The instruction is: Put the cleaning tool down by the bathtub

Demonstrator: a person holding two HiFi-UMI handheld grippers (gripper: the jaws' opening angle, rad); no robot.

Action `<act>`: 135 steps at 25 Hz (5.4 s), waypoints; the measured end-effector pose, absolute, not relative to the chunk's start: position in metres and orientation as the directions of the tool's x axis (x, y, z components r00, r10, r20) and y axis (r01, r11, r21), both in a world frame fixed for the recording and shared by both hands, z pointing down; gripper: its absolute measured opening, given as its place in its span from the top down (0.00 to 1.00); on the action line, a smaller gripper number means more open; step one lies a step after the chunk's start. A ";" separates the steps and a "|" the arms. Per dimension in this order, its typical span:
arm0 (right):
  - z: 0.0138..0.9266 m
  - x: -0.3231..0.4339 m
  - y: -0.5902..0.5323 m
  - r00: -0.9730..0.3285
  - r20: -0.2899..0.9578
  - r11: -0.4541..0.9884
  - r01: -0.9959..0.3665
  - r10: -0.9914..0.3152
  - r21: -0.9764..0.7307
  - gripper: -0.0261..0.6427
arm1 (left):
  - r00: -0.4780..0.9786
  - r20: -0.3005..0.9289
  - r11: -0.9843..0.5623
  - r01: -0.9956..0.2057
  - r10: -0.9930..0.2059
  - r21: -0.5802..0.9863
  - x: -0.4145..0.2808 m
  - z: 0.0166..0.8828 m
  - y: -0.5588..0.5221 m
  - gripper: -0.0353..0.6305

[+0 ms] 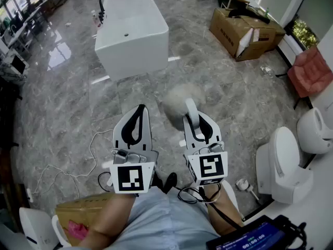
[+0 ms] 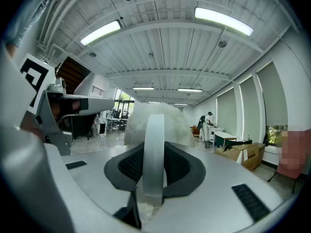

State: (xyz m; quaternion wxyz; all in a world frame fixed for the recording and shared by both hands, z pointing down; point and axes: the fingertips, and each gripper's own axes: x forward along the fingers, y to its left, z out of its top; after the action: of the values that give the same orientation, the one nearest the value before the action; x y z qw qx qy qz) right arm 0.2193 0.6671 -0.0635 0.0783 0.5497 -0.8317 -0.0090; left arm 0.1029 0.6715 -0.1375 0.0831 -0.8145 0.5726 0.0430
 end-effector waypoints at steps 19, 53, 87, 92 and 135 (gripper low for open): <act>-0.052 0.234 0.653 -0.380 0.151 0.394 -0.916 -0.913 0.077 0.82 | 0.302 -0.141 -0.291 -0.952 -0.943 -0.093 0.097 -0.118 0.658 0.93; -0.056 0.183 0.333 -0.362 0.176 0.388 -0.910 -0.915 0.144 0.81 | 0.289 -0.159 -0.281 -0.957 -0.944 -0.068 0.027 -0.119 0.334 0.93; -0.021 0.301 -0.015 -0.484 0.195 0.500 -0.865 -0.853 0.038 0.81 | 0.213 -0.047 -0.201 -0.963 -0.976 -0.181 0.150 -0.101 0.000 0.92; -0.042 0.302 -0.055 -0.521 0.162 0.537 -0.840 -0.838 0.079 0.81 | 0.126 -0.081 -0.109 -0.976 -0.989 -0.189 0.135 -0.119 -0.017 0.92; 0.115 0.086 -0.186 -0.679 0.431 0.785 -0.606 -0.594 0.128 0.81 | -0.091 0.114 0.091 -0.996 -0.989 -0.002 -0.088 0.041 -0.125 0.93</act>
State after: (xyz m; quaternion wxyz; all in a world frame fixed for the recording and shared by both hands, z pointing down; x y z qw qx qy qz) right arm 0.0861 -0.1858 0.1148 0.2306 0.3275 -0.9162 0.0126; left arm -0.0875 -0.1251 0.0413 -0.0416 -0.6731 0.7374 -0.0393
